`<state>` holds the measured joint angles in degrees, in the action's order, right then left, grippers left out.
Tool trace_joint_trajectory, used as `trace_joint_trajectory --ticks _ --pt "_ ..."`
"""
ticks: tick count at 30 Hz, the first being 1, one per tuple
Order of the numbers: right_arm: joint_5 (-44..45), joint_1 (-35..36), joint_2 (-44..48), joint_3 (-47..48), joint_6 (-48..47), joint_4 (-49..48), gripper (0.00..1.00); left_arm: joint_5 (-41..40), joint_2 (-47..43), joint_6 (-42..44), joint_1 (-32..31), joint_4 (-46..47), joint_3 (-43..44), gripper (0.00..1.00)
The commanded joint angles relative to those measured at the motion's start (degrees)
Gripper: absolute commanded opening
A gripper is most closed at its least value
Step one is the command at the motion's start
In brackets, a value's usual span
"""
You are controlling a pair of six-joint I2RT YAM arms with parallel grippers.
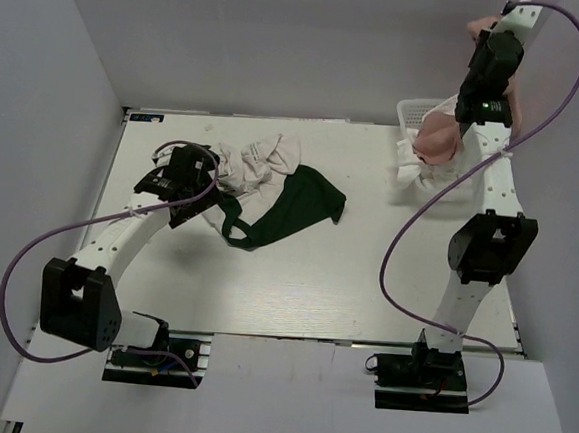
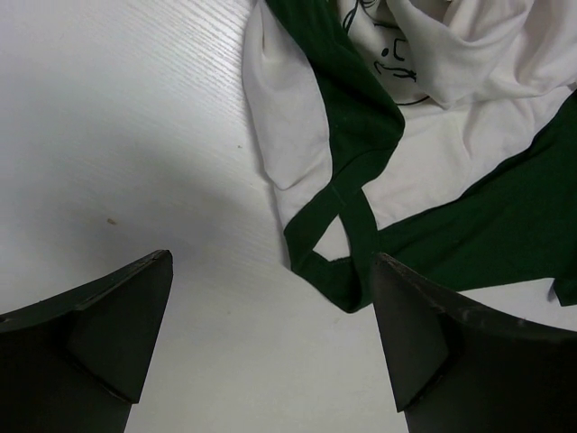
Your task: Fold and stack the t-shirts
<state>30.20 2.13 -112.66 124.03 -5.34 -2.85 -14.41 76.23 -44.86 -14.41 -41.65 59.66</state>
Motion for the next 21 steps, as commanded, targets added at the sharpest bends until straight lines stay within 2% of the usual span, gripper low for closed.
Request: trace_joint_trajectory --ticks 1,3,5,7,10,13,18,21 --pt "-5.0 -4.4 -3.8 -5.5 5.0 1.8 0.0 -1.1 1.4 0.5 0.2 0.7 2.9 1.0" --pt "-6.8 -5.2 -5.2 -8.7 7.0 2.8 0.0 -1.1 2.3 0.5 0.2 0.7 4.1 1.0" --pt "-6.4 -4.9 -6.8 -8.9 7.8 9.2 0.43 -2.3 3.9 0.5 0.2 0.7 5.5 1.0" --pt "-12.9 -4.5 -5.4 -8.9 8.3 13.5 0.9 -3.3 6.3 0.5 0.7 0.7 7.8 1.0" --pt "-19.0 -2.3 -0.7 -12.5 7.6 13.8 0.9 -6.4 9.5 0.5 0.7 -1.2 11.7 1.0" --pt "-16.1 0.8 4.0 -16.6 5.8 13.7 0.9 -9.8 14.3 -1.3 1.9 -5.2 18.7 1.0" --pt "-17.3 11.0 11.0 -25.7 3.4 12.6 0.9 -7.0 22.7 -0.6 5.4 -3.1 23.2 1.0" --pt "-20.6 14.2 13.3 -36.7 7.1 9.4 0.9 -3.2 29.4 1.0 6.6 -1.2 26.1 1.0"
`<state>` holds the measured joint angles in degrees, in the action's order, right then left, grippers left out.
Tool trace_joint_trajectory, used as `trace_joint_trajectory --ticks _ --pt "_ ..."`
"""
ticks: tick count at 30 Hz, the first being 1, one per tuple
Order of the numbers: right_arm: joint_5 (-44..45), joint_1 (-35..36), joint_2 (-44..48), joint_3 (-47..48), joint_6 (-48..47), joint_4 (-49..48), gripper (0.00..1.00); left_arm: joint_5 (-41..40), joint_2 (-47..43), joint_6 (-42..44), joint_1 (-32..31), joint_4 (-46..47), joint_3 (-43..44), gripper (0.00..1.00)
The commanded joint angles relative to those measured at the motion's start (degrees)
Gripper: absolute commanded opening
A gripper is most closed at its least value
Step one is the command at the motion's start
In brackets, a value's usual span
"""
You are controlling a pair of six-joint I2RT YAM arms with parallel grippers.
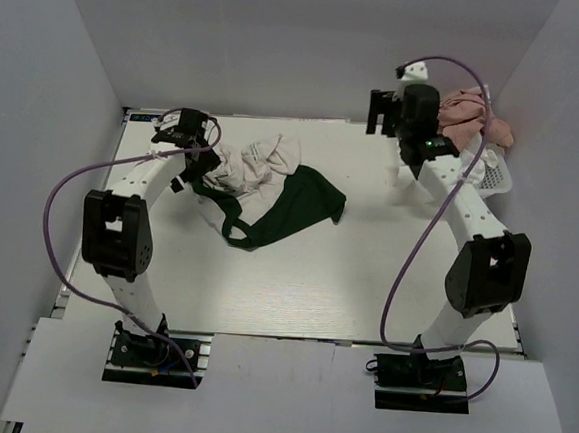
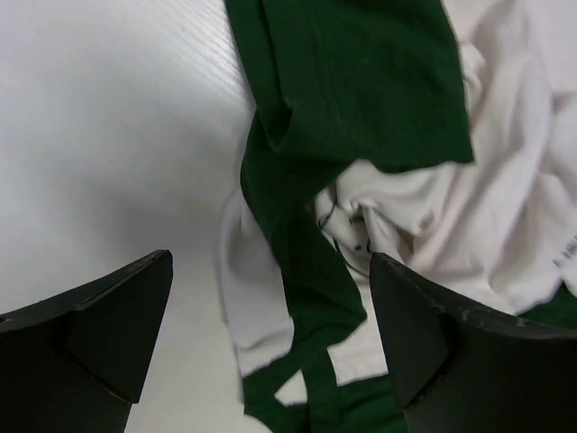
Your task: Fold and stack the t-shirts
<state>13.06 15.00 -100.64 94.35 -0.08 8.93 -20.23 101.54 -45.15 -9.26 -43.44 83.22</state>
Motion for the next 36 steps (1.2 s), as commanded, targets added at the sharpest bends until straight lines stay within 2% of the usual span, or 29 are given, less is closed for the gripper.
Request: trace_joint_trajectory --ticks 1,3,5,6,7,8,9,10,14,17,19,20,22,23,24,26,31,36 --pt "-5.2 1.6 1.4 -8.5 3.9 -2.8 0.9 3.8 5.7 2.2 1.4 1.5 4.0 1.0" --pt "-7.8 3.0 1.0 -12.2 5.9 -3.8 0.9 6.5 10.1 3.7 2.0 2.0 5.5 0.99" --pt "-10.3 3.9 -0.9 -12.9 7.1 -3.0 0.9 7.2 12.1 3.7 2.5 2.6 6.0 0.88" --pt "-10.8 4.4 -1.6 -12.7 7.3 -2.1 0.9 7.8 12.8 3.7 2.5 2.6 6.0 0.69" --pt "-12.0 4.8 -3.7 -12.4 7.4 -0.6 0.9 7.8 13.3 3.7 2.5 2.6 6.0 0.58" --pt "-12.3 5.3 -4.2 -12.2 7.5 -0.1 0.9 7.8 13.3 3.7 3.1 2.6 6.0 0.4" --pt "-12.4 5.7 -5.1 -12.5 8.3 0.1 0.9 8.4 13.3 3.1 3.1 2.0 5.4 0.13" --pt "-15.4 6.6 -5.8 -13.2 8.2 0.5 0.9 8.4 13.3 2.4 3.1 2.0 3.6 0.0" --pt "-16.6 8.6 -6.9 -16.2 9.8 -0.4 0.9 7.7 6.9 -0.3 3.6 3.4 -4.6 0.0" --pt "-15.7 9.0 -7.8 -18.9 11.9 -2.4 0.9 8.9 -1.1 -2.1 3.6 5.3 -14.6 0.0" --pt "-16.6 9.1 -8.4 -20.3 12.8 -2.3 0.82 9.4 -7.5 -3.6 3.1 7.0 -21.8 0.0" --pt "-16.7 9.2 -9.1 -20.8 13.0 -2.3 0.6 9.9 -9.6 -4.2 2.3 7.0 -23.7 0.0" --pt "-17.6 9.3 -9.0 -22.4 13.9 -2.7 0.28 12.1 -13.8 -4.2 2.3 7.6 -28.9 0.0" --pt "-17.7 9.5 -8.2 -23.8 14.0 -4.1 0.06 14.4 -17.5 -4.2 1.8 8.1 -30.2 0.0" --pt "-17.9 9.4 -6.3 -24.6 14.0 -4.6 0.0 15.0 -19.4 -3.6 1.8 8.1 -32.0 0.0" --pt "-16.9 9.7 -3.9 -27.9 14.3 -7.0 0.0 15.7 -23.8 -2.9 1.8 6.7 -32.5 0.0" --pt "-13.3 9.5 12.5 -34.4 14.1 -13.1 0.0 18.6 -40.6 0.8 1.8 8.2 -30.8 0.0" --pt "-4.4 9.3 26.2 -32.1 11.8 -14.8 0.0 17.5 -48.8 3.3 1.8 11.1 -20.2 0.0"
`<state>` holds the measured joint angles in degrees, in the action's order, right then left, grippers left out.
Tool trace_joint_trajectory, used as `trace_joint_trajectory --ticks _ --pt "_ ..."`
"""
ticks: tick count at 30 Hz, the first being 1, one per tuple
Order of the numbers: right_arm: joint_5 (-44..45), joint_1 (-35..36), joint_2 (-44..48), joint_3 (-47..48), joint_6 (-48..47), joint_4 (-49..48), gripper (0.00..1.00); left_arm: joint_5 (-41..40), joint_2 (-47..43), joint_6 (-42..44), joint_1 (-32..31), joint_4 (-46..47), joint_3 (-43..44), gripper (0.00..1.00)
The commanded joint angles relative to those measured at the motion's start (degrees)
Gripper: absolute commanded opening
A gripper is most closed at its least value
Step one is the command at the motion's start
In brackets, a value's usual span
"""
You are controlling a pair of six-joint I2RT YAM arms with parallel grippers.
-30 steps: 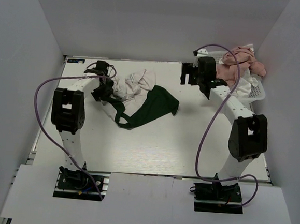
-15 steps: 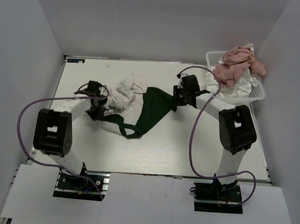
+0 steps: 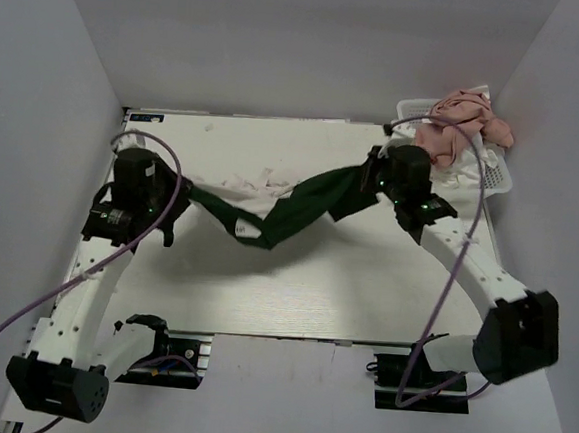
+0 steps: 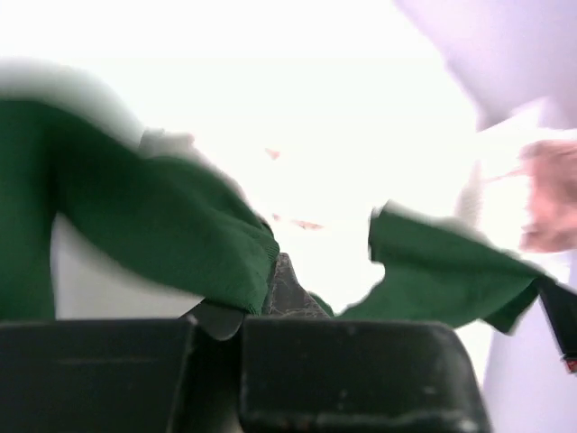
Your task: Fold and stack the t-shirts
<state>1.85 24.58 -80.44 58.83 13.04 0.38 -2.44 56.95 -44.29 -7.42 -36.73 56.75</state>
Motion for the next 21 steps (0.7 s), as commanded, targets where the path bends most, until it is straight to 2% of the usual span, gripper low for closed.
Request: trace_joint_trajectory --ticks 1,5,9,19,21 --pt "8.4 -0.3 7.7 4.4 -2.0 -6.1 0.0 -2.2 -4.2 2.5 -0.1 4.4 8.4 0.0" --pt "19.8 -0.6 10.5 17.5 -5.3 -1.5 0.0 -6.3 -1.5 2.5 1.1 1.2 23.4 0.0" --pt "27.1 -0.9 12.8 23.9 -7.5 -0.4 0.0 -12.2 2.5 2.5 1.1 -3.1 33.9 0.0" --pt "29.4 -0.9 15.0 36.4 -16.8 2.9 0.0 -15.1 5.3 5.5 1.1 -6.6 48.5 0.0" --pt "28.0 -0.7 15.5 41.2 -18.1 4.2 0.0 -11.9 5.3 6.9 1.1 -5.0 51.7 0.0"
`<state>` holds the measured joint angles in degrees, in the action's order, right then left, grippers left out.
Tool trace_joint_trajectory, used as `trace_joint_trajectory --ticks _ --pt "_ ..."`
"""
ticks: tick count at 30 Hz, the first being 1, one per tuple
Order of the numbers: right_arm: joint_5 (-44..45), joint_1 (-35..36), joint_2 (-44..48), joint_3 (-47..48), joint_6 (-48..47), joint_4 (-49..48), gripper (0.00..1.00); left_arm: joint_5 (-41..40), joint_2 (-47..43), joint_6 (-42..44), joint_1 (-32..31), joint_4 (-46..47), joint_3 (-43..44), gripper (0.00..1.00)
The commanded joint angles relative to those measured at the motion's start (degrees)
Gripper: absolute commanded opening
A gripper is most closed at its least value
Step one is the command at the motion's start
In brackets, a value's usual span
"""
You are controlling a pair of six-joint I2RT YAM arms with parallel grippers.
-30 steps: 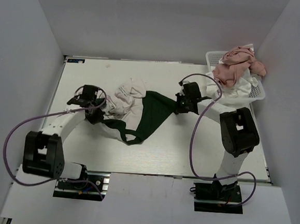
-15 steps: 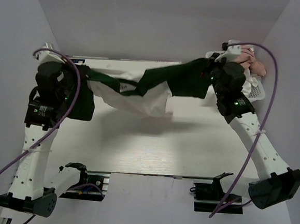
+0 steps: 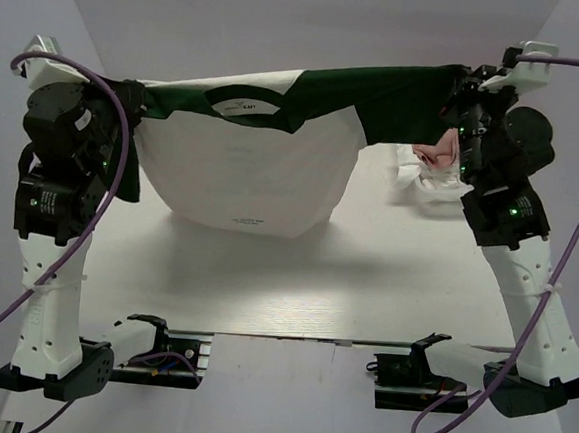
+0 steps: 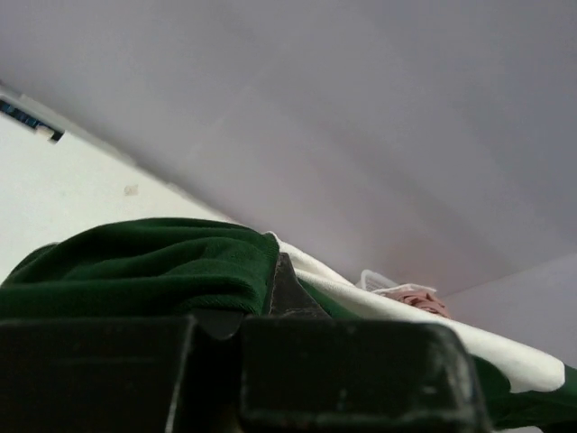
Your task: Fold and stack the t-shirts
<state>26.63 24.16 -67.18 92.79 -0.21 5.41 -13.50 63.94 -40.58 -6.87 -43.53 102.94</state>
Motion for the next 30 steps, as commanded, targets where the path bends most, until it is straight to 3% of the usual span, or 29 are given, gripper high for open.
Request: trace_joint_trajectory --ticks 1,5,12,19,26,29,30 --pt "1.7 -0.4 2.5 8.4 -5.1 -0.2 0.0 0.7 -1.7 3.7 0.5 1.8 6.6 0.0" --pt "-1.0 -0.3 4.5 15.0 -5.0 4.7 0.0 8.6 -4.3 5.3 0.5 2.5 10.3 0.0" --pt "-3.8 -0.3 10.8 18.5 -5.1 9.3 0.0 13.0 -11.3 4.7 0.5 2.0 13.3 0.0" --pt "-4.5 -0.3 13.1 18.0 -4.8 10.5 0.0 18.2 -11.9 3.4 0.5 0.8 16.7 0.0" --pt "1.0 -0.5 2.9 11.8 -0.6 9.1 0.0 18.2 -4.0 2.9 0.5 5.1 4.2 0.0" --pt "-2.6 -0.5 -2.7 5.7 2.0 7.7 0.0 18.2 4.4 1.8 -0.2 8.4 -4.3 0.0" --pt "-4.3 -0.7 -3.2 0.0 3.4 6.6 0.0 22.6 7.0 1.8 -0.2 12.9 -6.6 0.0"
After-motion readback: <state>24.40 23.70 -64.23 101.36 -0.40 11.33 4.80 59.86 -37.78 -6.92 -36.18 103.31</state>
